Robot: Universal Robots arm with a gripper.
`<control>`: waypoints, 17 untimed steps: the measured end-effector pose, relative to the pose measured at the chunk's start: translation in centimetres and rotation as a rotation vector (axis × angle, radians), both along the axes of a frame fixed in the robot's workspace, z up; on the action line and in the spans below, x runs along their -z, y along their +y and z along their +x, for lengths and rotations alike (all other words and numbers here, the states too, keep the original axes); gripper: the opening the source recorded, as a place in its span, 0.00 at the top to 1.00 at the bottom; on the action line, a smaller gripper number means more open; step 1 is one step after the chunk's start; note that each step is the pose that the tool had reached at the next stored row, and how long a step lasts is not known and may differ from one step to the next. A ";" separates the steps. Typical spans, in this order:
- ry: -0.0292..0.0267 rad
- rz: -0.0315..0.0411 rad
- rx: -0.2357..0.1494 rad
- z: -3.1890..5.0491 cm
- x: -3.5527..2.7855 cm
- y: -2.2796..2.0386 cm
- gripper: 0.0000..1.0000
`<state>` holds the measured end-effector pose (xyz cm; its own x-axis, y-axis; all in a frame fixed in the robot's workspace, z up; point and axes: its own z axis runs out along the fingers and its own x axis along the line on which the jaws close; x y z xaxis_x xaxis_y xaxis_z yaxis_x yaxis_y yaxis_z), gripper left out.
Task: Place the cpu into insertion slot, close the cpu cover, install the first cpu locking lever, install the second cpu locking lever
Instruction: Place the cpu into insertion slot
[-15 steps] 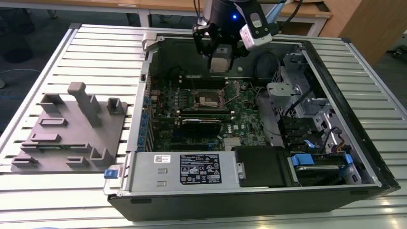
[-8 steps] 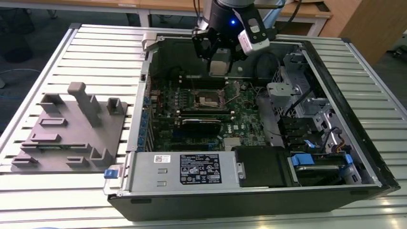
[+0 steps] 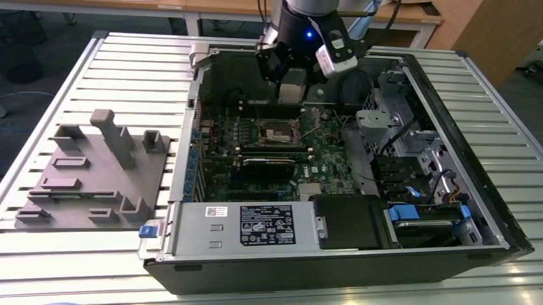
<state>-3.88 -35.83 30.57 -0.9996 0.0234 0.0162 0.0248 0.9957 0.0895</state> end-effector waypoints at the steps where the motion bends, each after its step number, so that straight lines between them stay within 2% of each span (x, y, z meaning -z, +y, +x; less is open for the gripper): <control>1: 0.0000 0.0001 0.000 -0.01 0.12 0.00 0.46; 5: 0.0000 0.0000 -0.001 -0.06 0.50 0.00 0.46; 11: 0.0000 0.0001 -0.001 -0.11 0.76 0.00 0.46; 17: 0.0000 0.0000 -0.003 -0.20 1.50 0.00 0.46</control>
